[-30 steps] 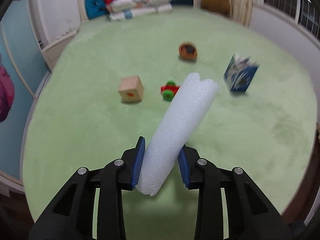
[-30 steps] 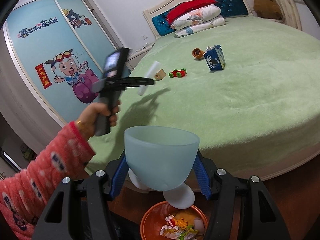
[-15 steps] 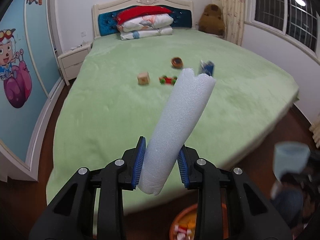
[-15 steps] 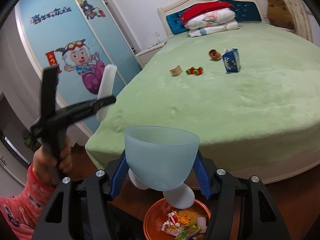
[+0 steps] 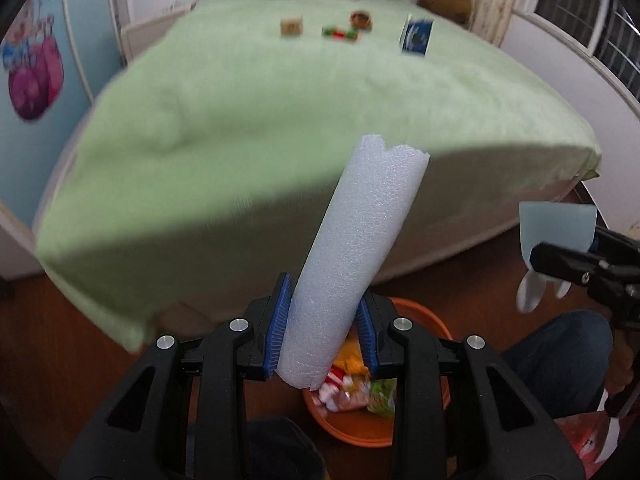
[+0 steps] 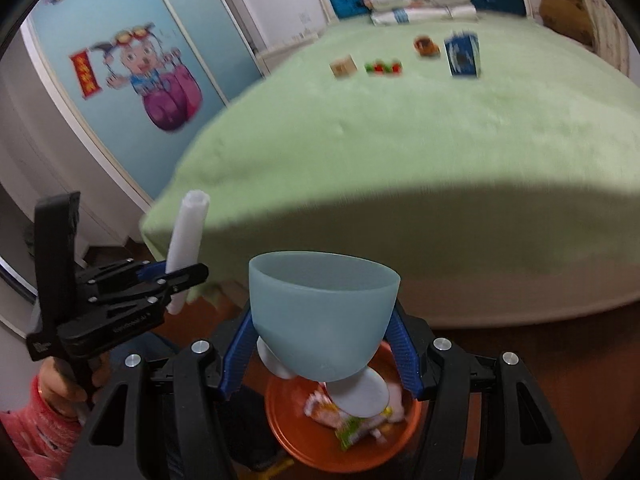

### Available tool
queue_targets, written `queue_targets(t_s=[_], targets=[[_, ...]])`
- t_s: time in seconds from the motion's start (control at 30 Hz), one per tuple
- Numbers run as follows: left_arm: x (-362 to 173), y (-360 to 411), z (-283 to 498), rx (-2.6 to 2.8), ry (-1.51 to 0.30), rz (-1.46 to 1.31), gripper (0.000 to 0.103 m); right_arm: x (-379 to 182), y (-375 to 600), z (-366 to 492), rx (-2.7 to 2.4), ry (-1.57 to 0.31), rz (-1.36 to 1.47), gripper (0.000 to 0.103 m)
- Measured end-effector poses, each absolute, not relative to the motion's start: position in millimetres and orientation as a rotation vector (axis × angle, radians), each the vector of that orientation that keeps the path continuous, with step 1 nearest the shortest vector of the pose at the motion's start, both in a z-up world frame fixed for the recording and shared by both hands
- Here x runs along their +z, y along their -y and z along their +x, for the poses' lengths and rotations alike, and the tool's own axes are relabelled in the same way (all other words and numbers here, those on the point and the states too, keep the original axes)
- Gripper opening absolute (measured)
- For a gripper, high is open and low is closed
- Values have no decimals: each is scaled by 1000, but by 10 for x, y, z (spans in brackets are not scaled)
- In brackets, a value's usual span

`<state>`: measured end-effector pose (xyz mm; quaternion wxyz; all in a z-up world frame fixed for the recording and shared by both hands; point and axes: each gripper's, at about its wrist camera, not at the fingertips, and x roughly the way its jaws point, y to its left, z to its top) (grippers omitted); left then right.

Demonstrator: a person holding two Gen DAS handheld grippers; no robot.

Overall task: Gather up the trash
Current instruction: 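Carry foam tube and blue cup over the orange bucket and open both tools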

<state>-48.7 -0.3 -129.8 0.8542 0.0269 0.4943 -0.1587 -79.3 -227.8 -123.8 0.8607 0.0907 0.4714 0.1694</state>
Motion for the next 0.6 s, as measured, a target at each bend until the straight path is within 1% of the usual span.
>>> queue_targets(t_s=[0.1,0.2,0.37,0.6], targets=[[-1534,11,-523,-316,-1098,18,30,-1481,2224,-854,337,-1064,181,59],[-1838,31,-555,-328,-1194,-49,30,-1692,2198,-891,317,-1132,174,59],[-2318,164,-532,-318,-1322,-80,30,-2027,2123,-966,266,-1242,120,59],[-2603,288,-565,-322,-1402,-75,32,-2367,2098,-1020,229,-1347,98,59]])
